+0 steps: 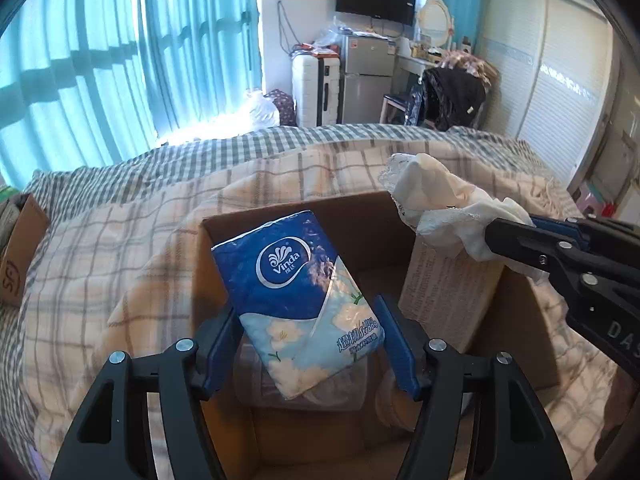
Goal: Organize objects
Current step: 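Lower the tissue pack and white cloth into the box and open both grippers, then grasp the white earbud case with the right gripper and lift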
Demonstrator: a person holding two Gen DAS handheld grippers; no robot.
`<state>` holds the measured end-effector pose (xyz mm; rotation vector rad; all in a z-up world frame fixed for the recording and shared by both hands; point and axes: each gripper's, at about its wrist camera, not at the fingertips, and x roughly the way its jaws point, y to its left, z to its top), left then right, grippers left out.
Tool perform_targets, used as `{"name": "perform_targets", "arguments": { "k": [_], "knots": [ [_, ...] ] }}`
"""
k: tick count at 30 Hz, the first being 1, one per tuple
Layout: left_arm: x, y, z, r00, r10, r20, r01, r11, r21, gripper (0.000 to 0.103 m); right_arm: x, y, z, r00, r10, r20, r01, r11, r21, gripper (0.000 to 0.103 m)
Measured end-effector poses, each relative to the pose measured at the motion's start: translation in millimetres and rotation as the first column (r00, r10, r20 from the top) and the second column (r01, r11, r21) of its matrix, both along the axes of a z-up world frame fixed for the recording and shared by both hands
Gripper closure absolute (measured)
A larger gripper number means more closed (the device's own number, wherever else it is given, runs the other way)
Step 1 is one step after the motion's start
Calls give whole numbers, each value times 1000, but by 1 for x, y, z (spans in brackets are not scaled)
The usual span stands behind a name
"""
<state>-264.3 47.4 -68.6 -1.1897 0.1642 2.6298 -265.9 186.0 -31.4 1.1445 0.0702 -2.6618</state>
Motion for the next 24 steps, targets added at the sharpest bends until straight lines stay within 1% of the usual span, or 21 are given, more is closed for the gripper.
{"name": "perform_targets", "arguments": {
  "k": [2,4,5,6,8,9,10,11,13,14,16,17,18,19,21,24],
  "knots": [
    [-2,2,-5,1000,-5,2,5,1000,-5,32,0,0,-3,1000,12,-11,-12,1000,-8,81],
    [-4,1,-10,1000,-7,15,7,1000,2,29,2,-1,-3,999,28,-21,-29,999,-23,68],
    [-4,1,-11,1000,-4,17,4,1000,6,24,3,-1,-3,999,35,-29,-36,999,-33,65],
    [-3,0,-11,1000,2,17,-2,1000,9,22,3,-1,-3,999,37,-34,-38,999,-35,61],
    [2,-2,-7,1000,8,15,-8,1000,18,19,7,-2,-1,999,23,-47,-24,1000,-16,52],
    [4,-3,-5,1000,11,15,-11,1000,15,19,11,-1,2,998,7,-67,-7,1000,4,44],
    [9,-5,-1,1000,21,13,-21,1000,9,17,15,0,5,997,-1,-77,2,1000,8,42],
    [12,-6,2,1000,27,11,-27,1000,8,13,21,3,10,996,-9,-87,9,1000,2,42],
    [25,-12,13,999,48,-11,-48,999,14,9,29,8,19,996,-17,-93,15,1000,-16,41],
    [32,-16,18,998,59,-21,-58,998,19,9,35,13,27,994,-31,-103,29,999,-21,40],
    [46,-25,31,996,79,-33,-78,997,28,8,50,18,40,991,-49,-123,47,999,-20,35],
    [53,-29,35,995,87,-38,-86,996,33,4,56,20,44,990,-53,-131,51,998,-21,34],
    [65,-34,42,994,94,-48,-92,995,41,2,68,23,51,988,-57,-143,54,998,-23,30],
    [73,-37,46,993,99,-61,-96,994,48,0,74,24,53,987,-57,-149,54,998,-23,25],
    [90,-45,53,990,113,-90,-108,992,56,0,95,29,56,984,-63,-168,60,998,-22,19],
    [115,-55,54,984,138,-109,-133,990,50,0,116,35,49,986,-65,-156,62,998,-25,17]
  ]
}}
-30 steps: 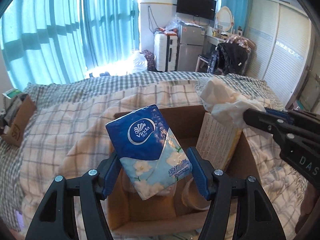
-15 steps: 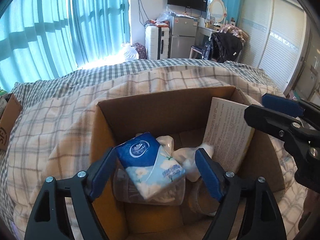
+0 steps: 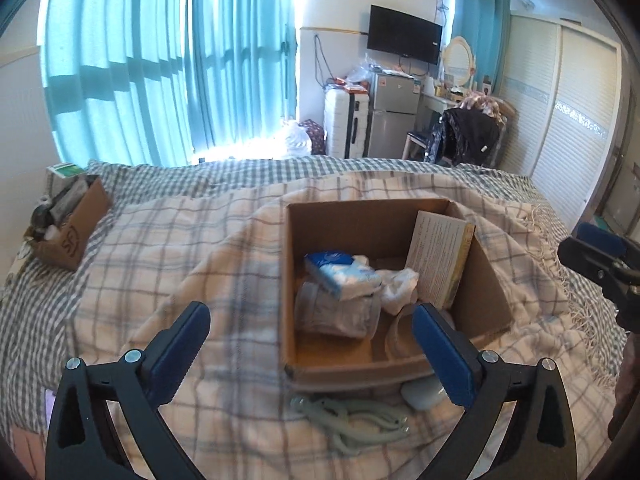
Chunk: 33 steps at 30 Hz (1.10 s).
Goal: Organize objects
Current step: 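Grasp the white earbud case with the right gripper and lift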
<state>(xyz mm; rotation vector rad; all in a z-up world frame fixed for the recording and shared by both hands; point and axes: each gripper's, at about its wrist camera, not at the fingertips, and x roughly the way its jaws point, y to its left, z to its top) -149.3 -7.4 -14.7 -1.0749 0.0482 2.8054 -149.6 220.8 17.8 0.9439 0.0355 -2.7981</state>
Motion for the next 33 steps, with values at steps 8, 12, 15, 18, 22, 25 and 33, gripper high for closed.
{"name": "perform_targets", "arguments": {
  "k": [8,12,15,18,22,25,33],
  "knots": [
    [41,-30,-39,991,128,43,-130,990,56,0,32,-6,-55,994,22,106,-22,1000,2,17],
    [49,-35,-67,972,230,46,-231,973,24,0,28,-25,-93,981,46,188,-54,998,40,17],
    [52,-36,-83,957,287,41,-286,958,-19,0,22,-40,-108,974,46,221,-73,991,113,17],
    [52,-39,-100,958,277,68,-276,961,-25,0,14,-53,-121,964,77,254,-114,984,135,17],
    [50,-42,-128,949,277,150,-275,961,-30,0,0,-64,-145,939,91,333,-146,979,145,17],
    [46,-44,-143,939,265,219,-269,963,-10,0,-9,-68,-155,927,86,365,-145,980,139,17],
    [45,-44,-152,933,264,243,-269,963,-13,0,-21,-64,-175,898,75,433,-118,990,73,37]
  ]
}}
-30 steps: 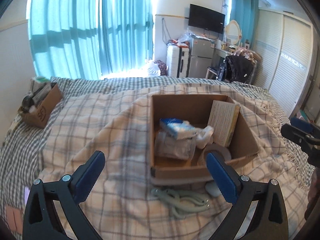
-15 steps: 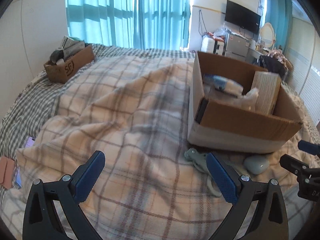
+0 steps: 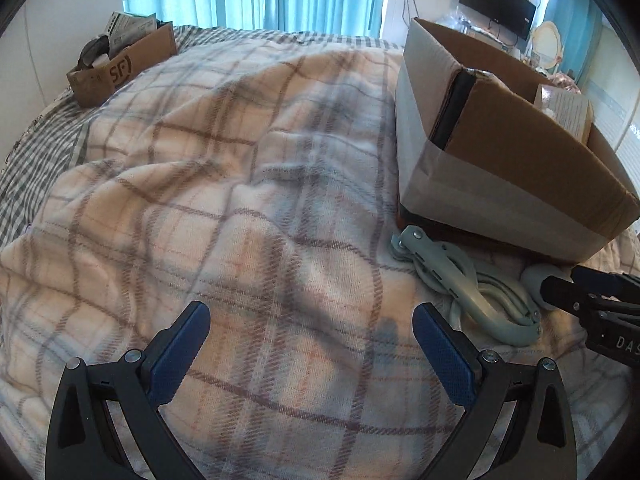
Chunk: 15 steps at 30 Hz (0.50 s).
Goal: Organize objects
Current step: 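Grasp the white earbud case with the right gripper and lift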
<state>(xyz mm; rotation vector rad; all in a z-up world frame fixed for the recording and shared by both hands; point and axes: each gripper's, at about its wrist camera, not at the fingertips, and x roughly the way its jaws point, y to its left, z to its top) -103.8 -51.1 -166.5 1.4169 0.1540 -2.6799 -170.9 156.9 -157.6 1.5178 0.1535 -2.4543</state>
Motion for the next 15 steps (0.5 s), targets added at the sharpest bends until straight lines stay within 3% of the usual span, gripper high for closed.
{"name": "perform_targets", "arguments": {
  "k": [9,15],
  "knots": [
    [-2,1,9,1000,6,-5,-6,1000,-3,0,-1,-1,-6,999,14,48,-14,1000,1,51],
    [-1,12,23,1000,-15,0,15,999,39,0,21,17,20,999,-29,-33,28,999,-20,52]
  ]
}}
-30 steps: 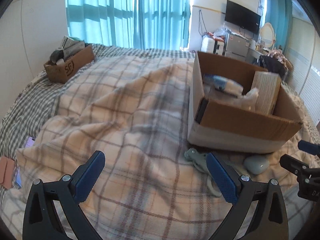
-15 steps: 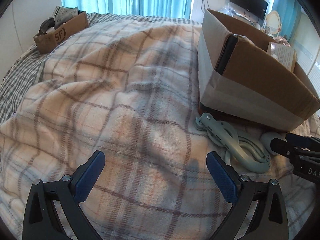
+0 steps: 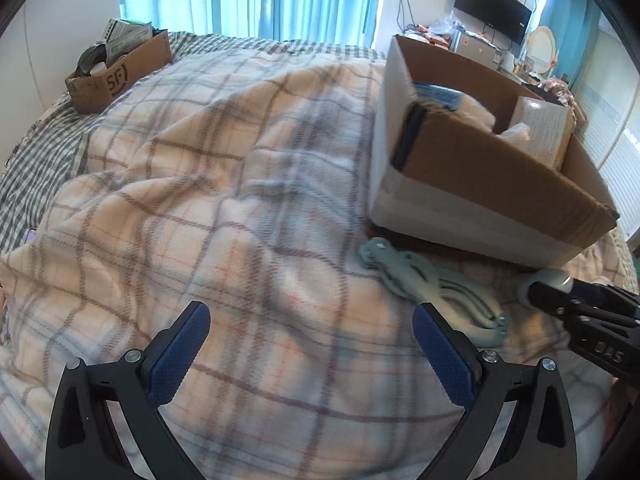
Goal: Organize objects
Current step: 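Grasp the white earbud case with the right gripper and lift, then put the green clip into the box with the left gripper while the right holds the earbud case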
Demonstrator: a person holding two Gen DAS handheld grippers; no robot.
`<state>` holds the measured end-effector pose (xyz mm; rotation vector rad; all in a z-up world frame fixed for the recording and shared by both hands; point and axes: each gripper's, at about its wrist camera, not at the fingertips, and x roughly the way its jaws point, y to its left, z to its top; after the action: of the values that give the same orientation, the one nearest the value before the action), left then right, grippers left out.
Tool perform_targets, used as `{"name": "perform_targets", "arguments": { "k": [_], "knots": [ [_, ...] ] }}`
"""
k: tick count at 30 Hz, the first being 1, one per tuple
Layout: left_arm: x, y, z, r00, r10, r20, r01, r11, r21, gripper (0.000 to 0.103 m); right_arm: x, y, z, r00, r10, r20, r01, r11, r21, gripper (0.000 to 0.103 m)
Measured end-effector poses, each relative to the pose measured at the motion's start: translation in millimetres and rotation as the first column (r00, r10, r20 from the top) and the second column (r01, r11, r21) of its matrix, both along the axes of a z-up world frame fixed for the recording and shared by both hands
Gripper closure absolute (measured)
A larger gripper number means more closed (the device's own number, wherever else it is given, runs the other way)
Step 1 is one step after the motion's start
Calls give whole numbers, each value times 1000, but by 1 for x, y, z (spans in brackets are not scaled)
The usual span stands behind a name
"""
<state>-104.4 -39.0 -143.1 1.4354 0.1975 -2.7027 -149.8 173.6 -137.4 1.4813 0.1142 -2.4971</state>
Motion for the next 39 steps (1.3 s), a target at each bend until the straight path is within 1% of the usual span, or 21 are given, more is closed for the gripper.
{"name": "perform_targets", "arguments": {
  "k": [2,5,7,8,11,13,16,20,21,23,24,25,26,27,30,32,35,37,39],
  "knots": [
    [-1,9,4,1000,-9,-1,9,1000,16,0,8,11,10,999,-26,-24,26,1000,-9,52],
    [-6,27,6,999,-39,-15,40,998,40,0,13,29,22,998,-42,-42,39,997,-64,52],
    [-12,43,1,998,-69,5,69,997,29,0,17,40,30,997,-44,-65,37,995,-95,52],
    [-16,52,-2,996,-91,22,90,996,14,0,18,36,34,996,-44,-82,36,995,-97,52],
    [-27,68,-9,991,-123,61,123,992,-7,0,23,46,43,989,-67,-132,57,995,-80,52],
    [-31,73,-12,989,-137,57,137,991,4,0,18,54,43,989,-79,-129,66,992,-104,52],
    [-43,76,-25,983,-137,119,136,991,13,0,8,51,35,992,-77,-100,64,990,-127,52],
    [-54,75,-32,983,-138,122,132,989,62,0,8,51,30,993,-64,-96,52,990,-128,52],
    [-57,77,-34,981,-145,128,138,989,61,0,7,51,28,994,-63,-89,51,990,-130,52],
    [-61,85,-40,975,-166,146,163,986,32,0,5,51,24,995,-69,-73,59,989,-133,52],
    [-62,92,-44,968,-190,166,191,982,11,0,4,51,23,995,-73,-68,63,989,-137,52],
    [-61,95,-45,964,-204,169,207,978,-1,3,3,52,22,995,-75,-64,66,988,-140,52],
    [-59,96,-43,964,-211,163,215,976,-8,14,2,52,21,995,-79,-60,70,988,-140,52],
    [-56,97,-39,963,-221,156,225,974,-3,20,2,52,21,995,-81,-58,72,988,-137,52],
    [-47,99,-31,955,-258,146,260,966,3,19,2,51,20,995,-83,-59,75,989,-130,52],
    [-38,95,-27,955,-268,130,269,963,11,19,4,50,21,994,-87,-65,79,989,-125,52],
    [-30,82,-21,961,-245,132,243,970,32,19,7,49,25,992,-95,-81,85,989,-119,52],
    [-21,70,-11,970,-220,108,217,975,40,19,11,50,31,990,-101,-96,89,989,-118,52],
    [-14,60,-4,973,-211,90,208,977,42,19,16,50,38,987,-106,-122,92,989,-118,52]
  ]
}}
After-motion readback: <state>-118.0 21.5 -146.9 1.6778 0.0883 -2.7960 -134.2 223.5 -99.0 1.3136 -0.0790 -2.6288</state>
